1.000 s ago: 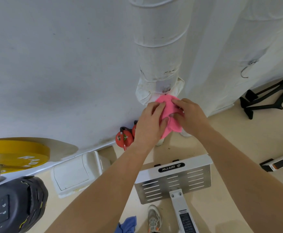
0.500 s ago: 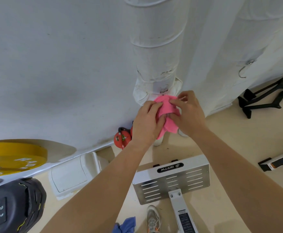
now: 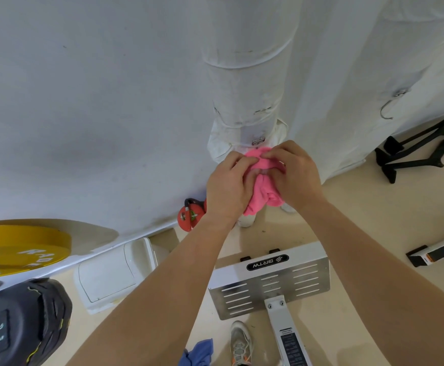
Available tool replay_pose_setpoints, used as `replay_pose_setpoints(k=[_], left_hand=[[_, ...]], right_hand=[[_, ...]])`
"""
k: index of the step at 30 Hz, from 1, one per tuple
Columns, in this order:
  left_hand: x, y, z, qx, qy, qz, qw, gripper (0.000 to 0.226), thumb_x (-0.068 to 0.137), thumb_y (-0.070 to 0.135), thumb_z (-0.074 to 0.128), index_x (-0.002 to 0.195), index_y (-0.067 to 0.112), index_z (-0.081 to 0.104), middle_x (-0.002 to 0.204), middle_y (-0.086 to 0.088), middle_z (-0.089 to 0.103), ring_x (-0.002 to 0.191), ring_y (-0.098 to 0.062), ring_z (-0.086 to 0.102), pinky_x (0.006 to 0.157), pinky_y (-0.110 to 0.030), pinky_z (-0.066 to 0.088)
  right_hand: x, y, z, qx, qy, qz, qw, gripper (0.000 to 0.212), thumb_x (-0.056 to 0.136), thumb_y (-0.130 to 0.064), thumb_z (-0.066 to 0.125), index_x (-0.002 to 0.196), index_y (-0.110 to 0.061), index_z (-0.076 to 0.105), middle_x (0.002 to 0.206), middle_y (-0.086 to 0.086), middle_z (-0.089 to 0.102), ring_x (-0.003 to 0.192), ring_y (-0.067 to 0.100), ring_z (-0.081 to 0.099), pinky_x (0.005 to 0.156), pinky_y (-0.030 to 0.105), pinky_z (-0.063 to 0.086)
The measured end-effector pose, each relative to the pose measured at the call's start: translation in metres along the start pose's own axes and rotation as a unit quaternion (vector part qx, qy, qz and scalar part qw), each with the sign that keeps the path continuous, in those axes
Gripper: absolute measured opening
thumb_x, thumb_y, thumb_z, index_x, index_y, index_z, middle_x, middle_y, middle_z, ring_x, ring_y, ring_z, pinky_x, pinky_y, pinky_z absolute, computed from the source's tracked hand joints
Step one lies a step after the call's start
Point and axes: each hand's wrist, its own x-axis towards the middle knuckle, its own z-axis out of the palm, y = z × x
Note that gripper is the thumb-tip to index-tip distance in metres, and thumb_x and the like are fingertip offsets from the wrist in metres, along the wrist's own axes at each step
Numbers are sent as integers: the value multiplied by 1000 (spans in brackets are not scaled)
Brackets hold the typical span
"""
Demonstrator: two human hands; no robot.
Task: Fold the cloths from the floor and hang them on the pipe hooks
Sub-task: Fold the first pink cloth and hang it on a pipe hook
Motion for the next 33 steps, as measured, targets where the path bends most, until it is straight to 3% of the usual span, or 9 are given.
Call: replay_pose_setpoints(k=[8, 12, 19, 23, 27, 30, 33], left_hand=[[3, -3, 5, -38, 1, -50, 998, 15, 86, 16, 68, 99, 21, 75, 97, 6, 64, 84, -10, 60, 72, -24, 49], [1, -1, 4, -41, -4, -45, 998, 16, 86, 16, 68, 101, 21, 74, 98, 6, 63, 85, -10, 60, 73, -23, 49], [3, -3, 8, -56, -6, -54, 997, 16, 86, 17, 67, 102, 21, 70, 99, 7, 63, 86, -12, 61, 73, -32, 53], [-8, 2, 0, -74, -42, -75, 994, 28, 88, 23, 67, 116, 25, 61, 113, 9, 58, 94, -8, 61, 79, -33, 54], [-26, 1, -6, -46, -73, -49, 995, 46, 86, 30, 67, 128, 26, 50, 128, 5, 48, 112, -14, 51, 89, -30, 49], [-21, -2, -2, -10, -52, -43, 998, 45, 85, 29, 69, 126, 25, 54, 125, 5, 50, 106, -16, 53, 82, -30, 50], [-12, -5, 7, 4, -23, -44, 999, 39, 81, 21, 73, 118, 20, 61, 115, 4, 58, 94, -16, 58, 73, -31, 52]], right_hand=[[-3, 2, 7, 16, 28, 9, 999, 33, 73, -18, 54, 95, -11, 77, 93, 4, 65, 82, 28, 62, 69, 36, 52], [-7, 4, 10, 19, 22, 19, 999, 26, 76, -9, 66, 98, -13, 77, 97, 2, 63, 86, 27, 61, 72, 37, 52], [-7, 8, 14, 39, 32, 41, 998, 29, 77, -1, 69, 100, -17, 76, 100, -4, 61, 90, 20, 61, 73, 37, 55], [-19, 0, 7, -3, 1, 81, 997, 39, 77, -16, 74, 114, -29, 73, 120, -4, 54, 104, 19, 53, 80, 32, 50], [-30, -1, 0, 22, -74, 104, 992, 60, 81, -22, 78, 137, -29, 58, 127, -2, 39, 102, 16, 51, 90, 31, 50], [-27, 0, 3, 18, -98, 110, 989, 67, 81, -18, 77, 142, -31, 52, 126, -6, 41, 96, 9, 52, 86, 27, 51], [-21, -4, 13, 40, -47, 134, 989, 60, 79, -13, 74, 135, -27, 59, 120, -6, 49, 93, 7, 52, 85, 28, 52]])
